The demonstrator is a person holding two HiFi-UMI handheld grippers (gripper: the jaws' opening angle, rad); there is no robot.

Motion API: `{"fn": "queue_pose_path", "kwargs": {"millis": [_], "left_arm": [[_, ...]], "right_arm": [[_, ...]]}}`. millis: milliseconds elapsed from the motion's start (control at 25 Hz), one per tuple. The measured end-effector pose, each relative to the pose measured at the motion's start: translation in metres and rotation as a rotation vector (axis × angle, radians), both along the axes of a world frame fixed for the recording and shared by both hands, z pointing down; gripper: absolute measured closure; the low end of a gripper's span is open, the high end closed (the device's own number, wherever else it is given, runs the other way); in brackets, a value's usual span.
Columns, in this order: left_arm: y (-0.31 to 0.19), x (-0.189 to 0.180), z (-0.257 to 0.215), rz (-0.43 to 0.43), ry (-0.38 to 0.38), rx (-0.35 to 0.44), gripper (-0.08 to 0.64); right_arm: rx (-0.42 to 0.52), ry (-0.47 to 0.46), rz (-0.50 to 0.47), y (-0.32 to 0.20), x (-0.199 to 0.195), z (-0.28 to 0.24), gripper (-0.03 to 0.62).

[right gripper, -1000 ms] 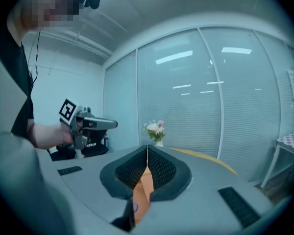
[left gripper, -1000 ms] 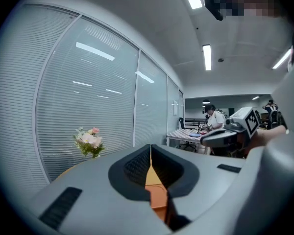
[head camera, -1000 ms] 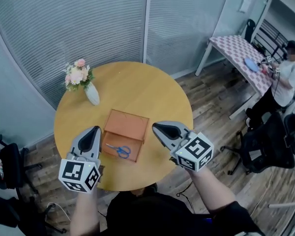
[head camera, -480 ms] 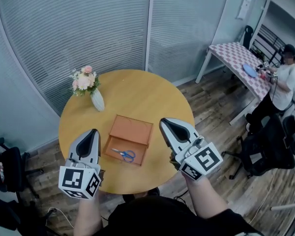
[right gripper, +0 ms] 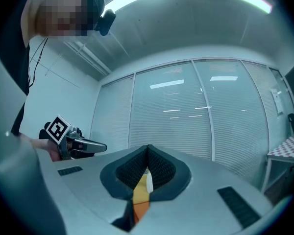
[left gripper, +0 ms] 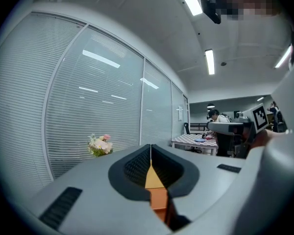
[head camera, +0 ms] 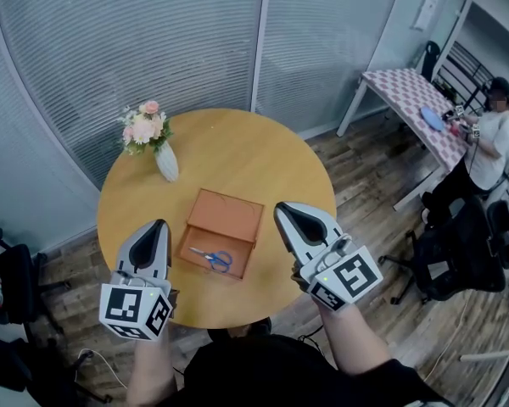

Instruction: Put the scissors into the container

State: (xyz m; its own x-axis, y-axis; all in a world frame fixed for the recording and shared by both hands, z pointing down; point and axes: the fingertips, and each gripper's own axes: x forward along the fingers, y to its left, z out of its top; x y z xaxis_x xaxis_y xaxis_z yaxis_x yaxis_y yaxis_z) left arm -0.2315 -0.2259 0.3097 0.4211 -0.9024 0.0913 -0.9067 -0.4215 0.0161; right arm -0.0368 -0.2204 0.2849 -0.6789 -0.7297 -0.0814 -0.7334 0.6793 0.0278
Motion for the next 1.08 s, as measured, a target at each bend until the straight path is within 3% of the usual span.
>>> {"fn": "queue_pose_path", "kwargs": {"millis": [1080], "left_arm": [[-0.001, -0.014, 0.011, -0.001, -0.013, -0.016, 0.541]], "right_arm": [[-0.044, 0.025, -0.009, -0.002, -0.016, 0.019, 0.558]]}}
